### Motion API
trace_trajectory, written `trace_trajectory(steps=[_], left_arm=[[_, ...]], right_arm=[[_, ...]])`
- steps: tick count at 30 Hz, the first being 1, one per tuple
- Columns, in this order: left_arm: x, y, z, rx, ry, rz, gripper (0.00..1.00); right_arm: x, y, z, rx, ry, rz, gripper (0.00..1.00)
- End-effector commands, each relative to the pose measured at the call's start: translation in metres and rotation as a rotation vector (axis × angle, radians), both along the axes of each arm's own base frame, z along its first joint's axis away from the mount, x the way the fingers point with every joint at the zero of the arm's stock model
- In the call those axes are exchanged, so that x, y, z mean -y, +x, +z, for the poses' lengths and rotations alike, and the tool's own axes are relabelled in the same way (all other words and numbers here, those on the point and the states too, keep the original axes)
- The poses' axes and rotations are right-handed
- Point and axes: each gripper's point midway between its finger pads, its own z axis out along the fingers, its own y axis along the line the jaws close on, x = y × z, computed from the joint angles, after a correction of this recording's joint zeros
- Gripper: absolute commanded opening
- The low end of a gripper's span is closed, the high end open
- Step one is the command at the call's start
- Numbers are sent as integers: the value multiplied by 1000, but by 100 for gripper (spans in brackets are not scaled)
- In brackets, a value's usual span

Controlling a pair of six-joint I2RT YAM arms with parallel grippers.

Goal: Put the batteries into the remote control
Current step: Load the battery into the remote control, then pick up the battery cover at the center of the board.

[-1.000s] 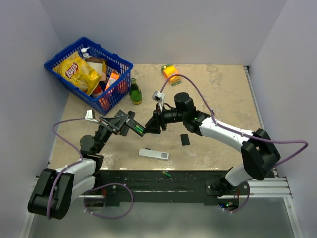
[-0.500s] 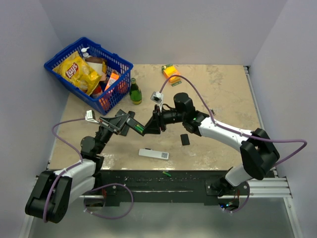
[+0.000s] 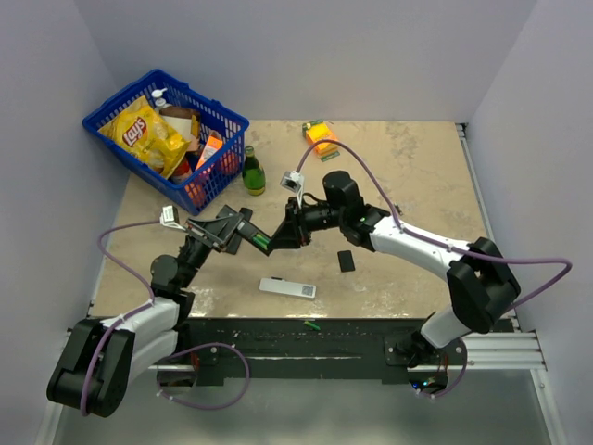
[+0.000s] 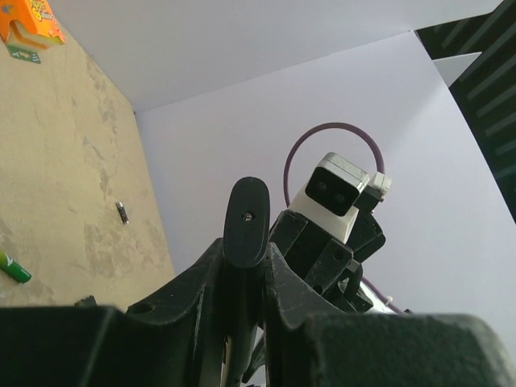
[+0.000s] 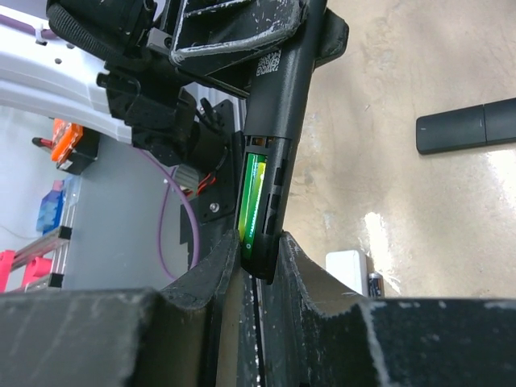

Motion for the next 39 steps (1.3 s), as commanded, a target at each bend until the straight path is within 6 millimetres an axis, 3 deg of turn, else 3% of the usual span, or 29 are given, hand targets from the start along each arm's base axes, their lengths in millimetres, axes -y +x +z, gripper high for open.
trace_trajectory(steps=[1, 6, 9, 12, 17, 18, 23, 26, 28, 29, 33, 39], left_arm=[[3, -89, 62, 402, -107, -177, 0], [6, -92, 68, 443, -84, -188, 0], [8, -88, 64, 450, -42, -171, 0], [15, -78, 51, 445, 58, -157, 0], [21, -60, 22, 392, 200, -128, 0], [21, -56, 28, 421, 226, -111, 0], [21, -31, 13, 384, 401, -50, 0], [14, -12, 3, 319, 557, 11, 0], [6, 1, -2, 240, 649, 53, 0], [1, 2, -1, 256, 705, 81, 0], [-12, 8, -4, 206, 762, 143, 0], [-12, 7, -25, 175, 756, 134, 0]], right_arm=[[-10, 23, 21, 117, 46, -31, 11], [-12, 29, 20, 108, 37, -61, 8], [-8, 30, 19, 108, 11, -84, 37], [1, 29, 26, 139, -17, -119, 60], [22, 34, 36, 195, -68, -221, 79], [26, 34, 34, 196, -90, -242, 82], [59, 44, 36, 223, -180, -419, 86], [85, 53, 21, 217, -305, -547, 86], [106, 55, -1, 183, -428, -615, 85], [119, 62, -7, 183, -488, -692, 85], [157, 55, -48, 106, -708, -782, 85], [183, 48, -96, 16, -924, -839, 87]])
